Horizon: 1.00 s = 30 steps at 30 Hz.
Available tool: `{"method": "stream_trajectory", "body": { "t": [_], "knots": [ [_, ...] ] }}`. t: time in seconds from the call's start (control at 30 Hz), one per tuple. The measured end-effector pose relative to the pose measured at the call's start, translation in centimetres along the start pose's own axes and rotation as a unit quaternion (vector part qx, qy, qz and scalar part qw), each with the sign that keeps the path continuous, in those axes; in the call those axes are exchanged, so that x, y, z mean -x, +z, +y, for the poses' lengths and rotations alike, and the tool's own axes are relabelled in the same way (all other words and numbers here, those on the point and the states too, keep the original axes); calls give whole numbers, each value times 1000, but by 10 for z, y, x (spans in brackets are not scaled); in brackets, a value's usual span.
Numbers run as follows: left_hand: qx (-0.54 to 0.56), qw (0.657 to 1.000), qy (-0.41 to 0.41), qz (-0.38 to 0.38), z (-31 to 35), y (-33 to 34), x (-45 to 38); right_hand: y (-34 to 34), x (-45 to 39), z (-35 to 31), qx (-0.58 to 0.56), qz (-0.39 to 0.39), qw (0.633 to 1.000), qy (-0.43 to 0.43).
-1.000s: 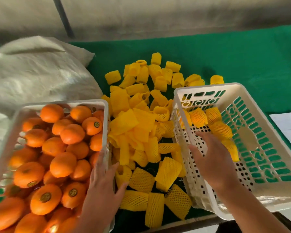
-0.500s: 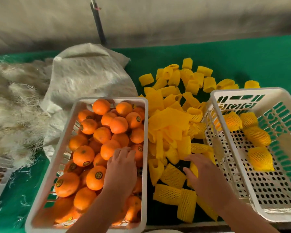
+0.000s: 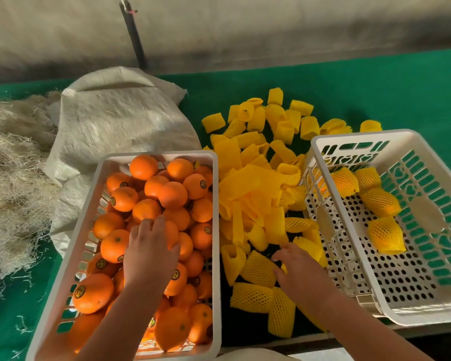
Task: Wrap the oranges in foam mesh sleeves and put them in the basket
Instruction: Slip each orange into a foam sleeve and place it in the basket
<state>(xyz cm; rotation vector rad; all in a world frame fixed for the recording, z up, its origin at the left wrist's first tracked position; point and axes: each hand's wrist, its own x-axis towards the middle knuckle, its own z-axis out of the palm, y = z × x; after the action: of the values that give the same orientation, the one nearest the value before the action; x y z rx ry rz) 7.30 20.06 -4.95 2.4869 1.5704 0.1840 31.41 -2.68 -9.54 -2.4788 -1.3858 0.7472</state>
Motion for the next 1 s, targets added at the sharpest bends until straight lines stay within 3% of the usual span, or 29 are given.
{"method": "stream_trajectory", "body": {
  "t": [0.17, 0.3, 0.4, 0.57, 0.73, 0.83, 1.0],
  "knots": [
    [210, 976, -41, 35, 3, -15, 20, 7, -6, 13, 141, -82, 981, 106],
    [391, 918, -63, 13, 22, -38, 38, 8, -4, 23, 146, -148, 972, 108],
    [450, 892, -42, -17, 39, -47, 50, 10, 0, 29, 140, -150, 973, 105],
    [484, 870, -5, -100, 67, -51, 62, 8, 6, 37, 153, -66, 981, 95],
    [483, 828, 55, -279, 87, -49, 68, -15, 7, 34, -1, 103, 991, 90],
    [425, 825, 98, -360, 97, -43, 73, -27, 12, 16, -117, 128, 985, 19],
    [381, 828, 120, -393, 116, -32, 80, -31, 26, -16, -229, 99, 966, -67]
  ]
}}
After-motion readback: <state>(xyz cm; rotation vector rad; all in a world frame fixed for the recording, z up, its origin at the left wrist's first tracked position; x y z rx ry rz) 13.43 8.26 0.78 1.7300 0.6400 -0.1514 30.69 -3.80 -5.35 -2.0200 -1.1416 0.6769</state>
